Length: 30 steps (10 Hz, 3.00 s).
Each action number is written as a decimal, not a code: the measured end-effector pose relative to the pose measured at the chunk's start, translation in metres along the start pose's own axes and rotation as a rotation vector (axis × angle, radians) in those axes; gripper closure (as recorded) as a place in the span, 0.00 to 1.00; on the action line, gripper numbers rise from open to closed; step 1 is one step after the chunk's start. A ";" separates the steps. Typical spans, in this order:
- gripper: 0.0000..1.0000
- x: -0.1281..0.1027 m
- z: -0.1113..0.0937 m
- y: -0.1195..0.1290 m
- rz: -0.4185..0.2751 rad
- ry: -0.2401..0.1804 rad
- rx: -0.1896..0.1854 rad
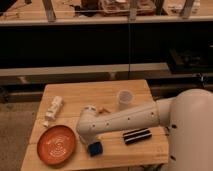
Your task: Wipe the white sponge on the table
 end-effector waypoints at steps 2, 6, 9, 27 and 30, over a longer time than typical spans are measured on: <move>1.00 0.000 -0.002 -0.001 0.001 -0.001 0.001; 1.00 0.004 -0.005 -0.003 -0.001 0.002 0.003; 1.00 0.050 -0.034 -0.002 0.032 0.052 0.020; 1.00 0.031 -0.015 0.126 0.348 0.058 0.060; 1.00 0.026 -0.015 0.126 0.343 0.049 0.055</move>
